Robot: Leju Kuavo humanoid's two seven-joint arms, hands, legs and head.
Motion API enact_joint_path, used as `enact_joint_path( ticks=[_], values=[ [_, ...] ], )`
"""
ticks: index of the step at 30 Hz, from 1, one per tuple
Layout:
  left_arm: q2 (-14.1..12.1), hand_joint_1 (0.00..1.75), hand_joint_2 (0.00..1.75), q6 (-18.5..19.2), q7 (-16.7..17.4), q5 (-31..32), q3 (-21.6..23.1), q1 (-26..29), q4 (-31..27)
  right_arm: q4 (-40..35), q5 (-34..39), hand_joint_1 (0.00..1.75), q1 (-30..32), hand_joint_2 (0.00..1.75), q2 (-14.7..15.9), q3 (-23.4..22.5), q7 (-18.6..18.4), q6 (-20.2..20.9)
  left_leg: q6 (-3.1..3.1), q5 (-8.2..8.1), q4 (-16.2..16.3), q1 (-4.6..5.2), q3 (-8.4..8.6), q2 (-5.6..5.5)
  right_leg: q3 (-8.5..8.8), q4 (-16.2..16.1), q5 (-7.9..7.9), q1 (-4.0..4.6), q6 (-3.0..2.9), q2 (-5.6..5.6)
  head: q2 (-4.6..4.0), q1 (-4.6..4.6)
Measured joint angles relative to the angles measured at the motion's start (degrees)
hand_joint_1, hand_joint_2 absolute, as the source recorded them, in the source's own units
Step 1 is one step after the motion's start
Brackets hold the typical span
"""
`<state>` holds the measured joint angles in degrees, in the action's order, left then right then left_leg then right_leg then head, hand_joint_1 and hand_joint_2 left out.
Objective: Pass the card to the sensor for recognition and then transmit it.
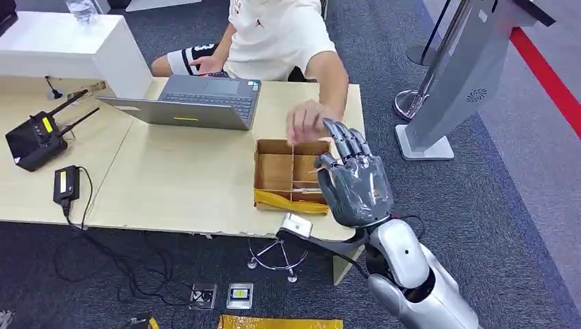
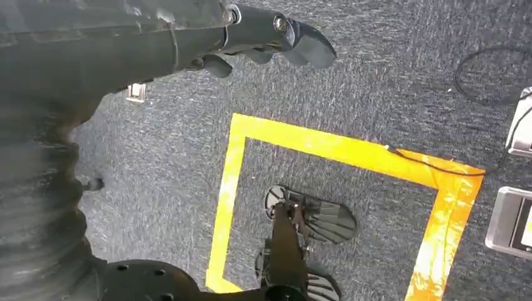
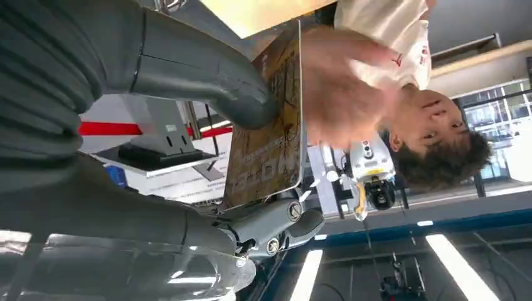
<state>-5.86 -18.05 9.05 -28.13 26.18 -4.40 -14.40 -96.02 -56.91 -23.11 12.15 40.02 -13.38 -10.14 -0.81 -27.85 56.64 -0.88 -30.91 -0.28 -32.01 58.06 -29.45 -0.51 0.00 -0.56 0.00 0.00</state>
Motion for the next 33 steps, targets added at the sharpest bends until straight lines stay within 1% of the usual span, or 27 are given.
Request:
enact_joint_path(
  ticks=[2,3,4,5,7,8,9,11,15,17,19,21,24,26,33],
  values=[
    [0.0,0.00,1.75,-0.2,0.0,0.0,0.0,0.0,0.1,0.1,0.7,1.66,0.3,1.75,0.0,0.0,0.0,-0.6,0.00,0.00,0.0,0.00,0.00,0.00,0.00,0.0,0.00,0.00,0.00,0.00,0.00,0.00],
    [0.0,0.00,1.75,-0.2,0.0,0.0,0.0,0.0,0.1,0.2,1.1,1.62,0.5,1.75,0.0,0.0,0.0,-1.0,0.00,0.00,0.0,0.00,0.01,0.00,0.00,0.0,0.00,0.00,0.00,0.00,0.00,0.00],
    [0.0,0.00,1.75,-0.3,0.0,0.0,0.0,0.0,0.1,0.4,1.7,1.62,0.7,1.75,0.0,-0.1,0.0,-1.6,0.00,0.00,0.0,0.00,0.01,0.00,0.00,0.0,0.00,0.00,0.00,0.00,0.00,0.00],
    [0.0,0.00,1.75,-0.4,0.0,0.0,0.0,0.0,0.1,0.5,2.1,1.68,1.1,1.75,0.0,-0.3,0.0,-2.3,0.00,0.00,0.0,0.00,0.01,0.00,0.00,0.0,0.00,0.00,0.00,0.00,0.00,0.00],
    [0.0,0.00,1.75,-0.7,0.0,0.0,0.0,0.0,0.2,0.9,3.4,1.68,1.8,1.75,0.0,-0.5,-0.2,-4.9,0.00,0.00,0.0,0.00,0.01,0.01,0.00,0.0,0.00,0.00,0.00,0.00,0.00,0.00],
    [0.0,0.00,1.75,-0.8,0.0,0.0,0.0,0.0,0.2,1.2,4.2,1.69,2.3,1.75,0.0,-0.9,-0.2,-6.8,0.00,0.00,0.0,0.00,0.01,0.01,0.00,0.0,0.00,0.00,0.00,0.00,0.00,-0.02],
    [0.0,0.00,1.75,-1.1,0.0,0.0,0.0,0.0,0.2,1.9,5.3,1.75,2.6,1.75,0.0,-1.2,-0.2,-9.2,0.00,0.00,0.0,0.00,0.01,0.00,0.00,0.0,0.00,0.00,0.00,0.00,0.00,0.00],
    [0.1,0.00,1.75,-1.4,0.0,-0.1,0.0,0.0,0.2,3.6,7.5,1.73,3.4,1.75,0.0,-2.0,0.3,-13.6,0.00,0.00,0.0,0.00,0.01,0.00,0.01,0.0,0.00,0.00,0.00,0.00,0.00,0.00],
    [0.2,0.00,1.75,-2.2,0.0,-0.5,0.0,-0.1,0.3,8.3,12.9,1.75,4.5,1.75,-0.6,-3.6,1.2,-22.2,0.00,0.00,0.0,0.00,0.01,0.03,0.00,0.0,0.00,0.00,0.00,0.01,0.00,0.00],
    [0.2,0.00,1.75,-2.4,0.2,-0.7,0.0,-0.1,0.4,10.9,16.1,1.75,5.0,1.75,-1.2,-4.7,1.9,-26.0,0.00,0.00,0.0,0.00,0.01,0.03,0.00,0.0,0.00,0.00,0.00,0.00,0.00,0.00],
    [0.3,0.00,1.75,-2.6,0.4,-0.7,0.0,-0.1,0.4,13.6,18.2,1.75,5.2,1.75,-1.9,-5.5,3.3,-28.6,0.00,0.00,0.0,0.00,0.02,0.04,0.00,0.0,0.00,0.00,0.00,0.00,0.00,0.00],
    [0.4,0.00,1.75,-2.8,0.6,-0.7,0.1,-0.1,0.4,16.2,19.2,1.75,5.8,1.75,-2.9,-6.8,5.2,-29.1,0.00,0.00,0.0,0.00,0.02,0.05,0.00,0.0,0.00,0.00,0.00,0.00,0.00,0.00],
    [0.5,0.00,1.75,-3.0,0.8,-0.9,0.1,-0.1,0.4,20.2,21.0,1.75,6.6,1.75,-5.1,-9.6,9.3,-29.3,0.00,0.00,0.0,0.00,0.02,0.05,0.00,0.0,0.00,0.00,0.00,0.01,0.00,0.00],
    [0.6,0.00,1.75,-3.1,0.9,-0.9,0.2,-0.1,0.4,23.0,22.1,1.75,6.8,1.75,-6.4,-11.7,10.7,-29.4,0.00,0.00,0.0,0.00,0.01,0.05,0.00,0.0,0.00,0.00,0.00,0.01,0.00,0.00],
    [0.7,0.00,1.75,-3.1,1.0,-0.9,0.7,-0.2,0.4,29.4,20.9,1.75,6.9,1.75,-8.8,-15.2,10.6,-29.4,0.00,0.00,0.0,0.00,0.02,0.07,0.00,0.0,0.00,0.00,0.00,0.07,0.00,0.00]
  ],
)
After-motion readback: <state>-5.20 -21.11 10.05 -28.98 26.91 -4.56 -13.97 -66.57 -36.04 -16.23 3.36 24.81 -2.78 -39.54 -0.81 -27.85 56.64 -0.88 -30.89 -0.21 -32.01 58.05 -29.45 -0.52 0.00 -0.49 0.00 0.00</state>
